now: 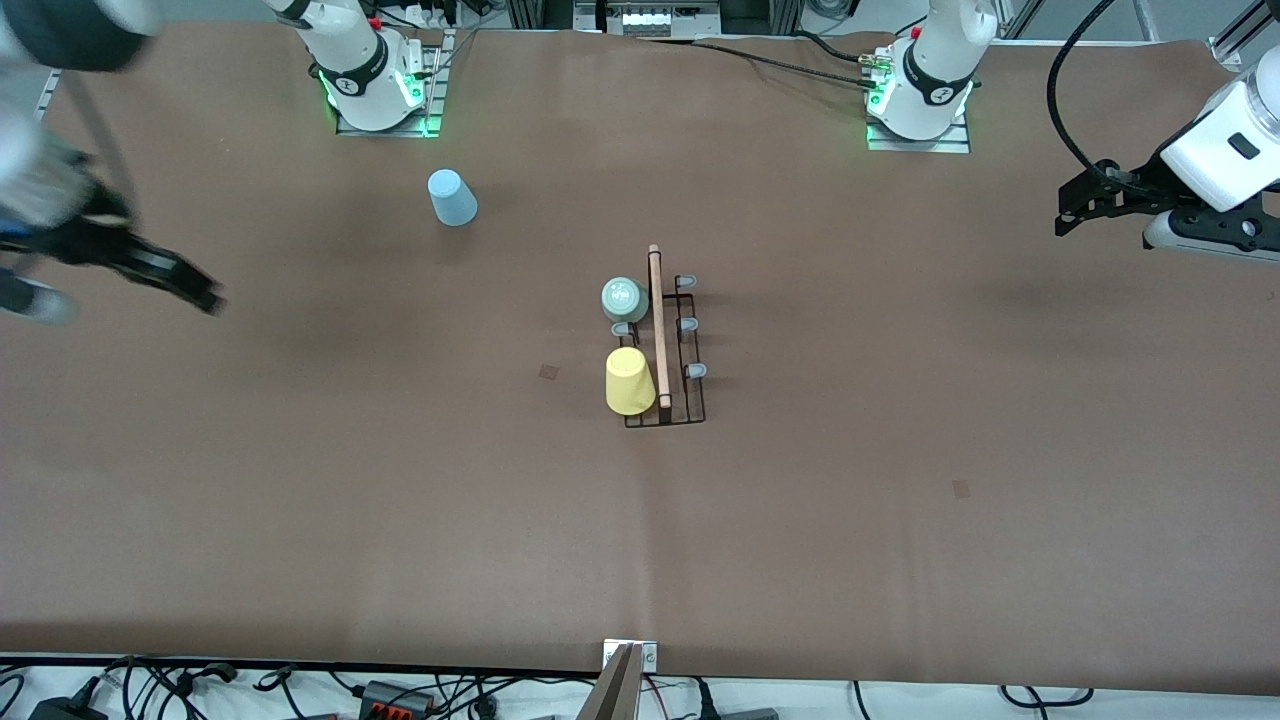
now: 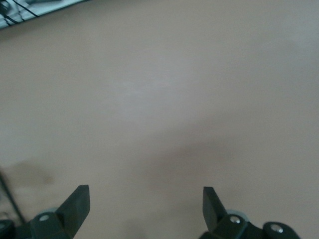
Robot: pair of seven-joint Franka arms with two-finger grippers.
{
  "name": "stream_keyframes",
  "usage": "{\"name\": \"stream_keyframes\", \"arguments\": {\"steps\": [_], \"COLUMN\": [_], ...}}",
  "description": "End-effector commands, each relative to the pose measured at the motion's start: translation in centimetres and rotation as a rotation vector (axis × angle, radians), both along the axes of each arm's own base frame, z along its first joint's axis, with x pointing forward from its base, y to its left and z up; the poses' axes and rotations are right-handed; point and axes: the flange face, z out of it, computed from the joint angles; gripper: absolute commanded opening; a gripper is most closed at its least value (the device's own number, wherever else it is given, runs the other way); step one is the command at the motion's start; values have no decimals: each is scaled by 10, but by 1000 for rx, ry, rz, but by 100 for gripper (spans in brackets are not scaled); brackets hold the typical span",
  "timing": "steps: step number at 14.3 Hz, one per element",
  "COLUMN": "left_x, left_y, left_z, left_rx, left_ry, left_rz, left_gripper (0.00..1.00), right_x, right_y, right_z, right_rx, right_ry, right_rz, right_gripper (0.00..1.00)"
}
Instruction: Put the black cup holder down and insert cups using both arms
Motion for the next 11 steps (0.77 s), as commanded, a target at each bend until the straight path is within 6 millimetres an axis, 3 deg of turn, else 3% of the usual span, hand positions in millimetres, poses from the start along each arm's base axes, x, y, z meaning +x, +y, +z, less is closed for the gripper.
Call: {"name": "stream_keyframes", "arguments": {"steps": [1,3,6,8,11], "left_x": [2,2,2,2,4], "left_y": [3,-1,-5,-4,-2], "left_z": [5,6,5,13,13], "left_rx": [-4,-4,27,27,26], "left_ry": [-3,-4,-4,-11,-14], "left_rz": [20,12,27,32,35], "left_gripper": [100,100,100,100,100], "right_x": [-6,-11,-20,-12,-13], "right_y": [-55,-67,-59,-56,-42], "right_z": [23,26,12,1,-2], "right_rx": [1,0,35,31,8], "right_ry": [19,42,184,197,195], "right_rz": [140,200,201,211,239], "right_gripper": [100,100,100,100,100]}}
